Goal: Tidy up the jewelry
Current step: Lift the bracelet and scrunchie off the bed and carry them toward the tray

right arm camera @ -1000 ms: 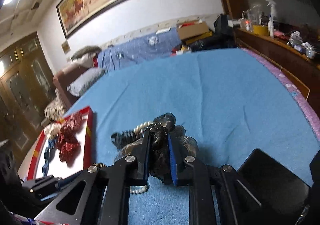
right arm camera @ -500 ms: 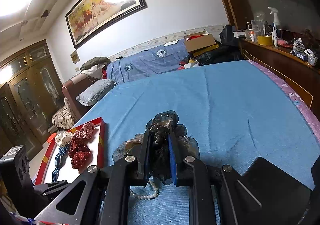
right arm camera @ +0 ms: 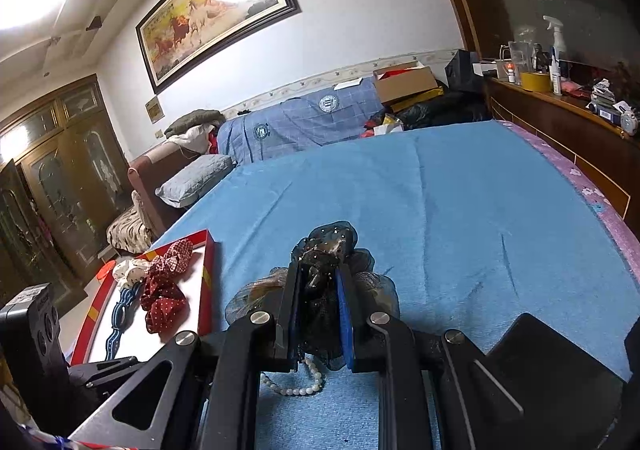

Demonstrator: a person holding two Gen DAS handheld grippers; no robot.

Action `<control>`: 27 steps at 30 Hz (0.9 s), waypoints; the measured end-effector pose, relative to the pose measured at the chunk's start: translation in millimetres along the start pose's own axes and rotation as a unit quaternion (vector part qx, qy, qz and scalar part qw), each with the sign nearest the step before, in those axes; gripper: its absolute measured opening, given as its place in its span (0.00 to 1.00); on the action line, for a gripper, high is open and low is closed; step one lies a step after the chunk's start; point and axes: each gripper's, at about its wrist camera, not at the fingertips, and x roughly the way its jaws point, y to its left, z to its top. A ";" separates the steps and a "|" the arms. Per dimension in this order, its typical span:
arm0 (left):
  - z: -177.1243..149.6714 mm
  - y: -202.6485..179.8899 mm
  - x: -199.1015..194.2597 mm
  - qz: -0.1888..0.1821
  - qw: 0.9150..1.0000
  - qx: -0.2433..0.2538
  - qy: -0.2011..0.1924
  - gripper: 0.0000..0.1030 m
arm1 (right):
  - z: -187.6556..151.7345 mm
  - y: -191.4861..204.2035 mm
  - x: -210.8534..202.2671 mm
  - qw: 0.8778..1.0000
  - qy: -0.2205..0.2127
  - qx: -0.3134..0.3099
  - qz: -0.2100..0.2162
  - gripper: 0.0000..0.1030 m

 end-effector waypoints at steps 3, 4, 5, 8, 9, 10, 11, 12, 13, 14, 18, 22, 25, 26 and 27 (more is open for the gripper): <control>0.3 0.1 0.0 0.001 1.000 0.001 -0.001 0.11 | -0.4 0.4 0.0 1.000 0.000 0.000 0.000 0.17; 0.3 1.1 -0.4 0.000 1.000 0.001 0.000 0.11 | -0.1 0.1 -0.1 1.000 0.000 0.000 0.000 0.17; 0.2 1.1 0.0 0.000 1.000 0.000 0.000 0.11 | -0.3 0.2 0.0 1.000 0.000 0.000 0.000 0.17; -0.1 1.2 0.1 0.001 1.000 0.000 -0.001 0.11 | -1.0 0.4 0.3 1.000 0.001 -0.001 0.001 0.17; -0.3 1.3 0.2 0.001 1.000 -0.001 -0.001 0.11 | -1.7 0.4 0.4 1.000 0.001 -0.001 0.001 0.17; -0.2 1.5 -0.7 0.002 1.000 0.001 -0.002 0.11 | -2.1 0.6 0.8 1.000 0.001 -0.002 0.001 0.17; -0.4 1.4 -1.3 0.002 1.000 0.000 -0.003 0.11 | -2.4 1.0 1.5 1.000 0.002 -0.002 0.001 0.17; -0.4 1.5 -1.5 0.001 1.000 0.000 -0.003 0.11 | -2.8 1.4 1.5 1.000 0.002 -0.002 0.001 0.17; -0.5 1.5 -1.5 0.001 1.000 0.000 -0.003 0.11 | -3.3 1.3 1.7 1.000 0.002 -0.002 0.002 0.17; -0.5 1.6 -1.6 0.002 1.000 0.000 -0.003 0.11 | -2.8 1.4 1.5 1.000 0.001 -0.002 0.002 0.17; 0.2 2.1 -3.6 0.002 1.000 -0.001 -0.005 0.11 | -3.8 2.1 2.8 1.000 0.001 0.000 0.001 0.17; 1.3 2.7 -8.6 0.002 1.000 -0.004 -0.010 0.11 | -3.7 0.8 2.6 1.000 0.002 0.005 0.000 0.17; 3.1 2.9 -13.6 0.004 1.000 -0.005 -0.014 0.11 | -2.7 0.6 1.0 1.000 0.001 0.010 0.000 0.17; 3.7 2.5 -15.4 0.005 1.000 -0.004 -0.016 0.11 | -2.3 0.6 0.3 1.000 0.001 0.012 0.002 0.17; 4.0 2.0 -17.7 0.008 1.000 -0.003 -0.019 0.11 | -2.2 0.7 -0.8 1.000 0.000 0.013 0.003 0.17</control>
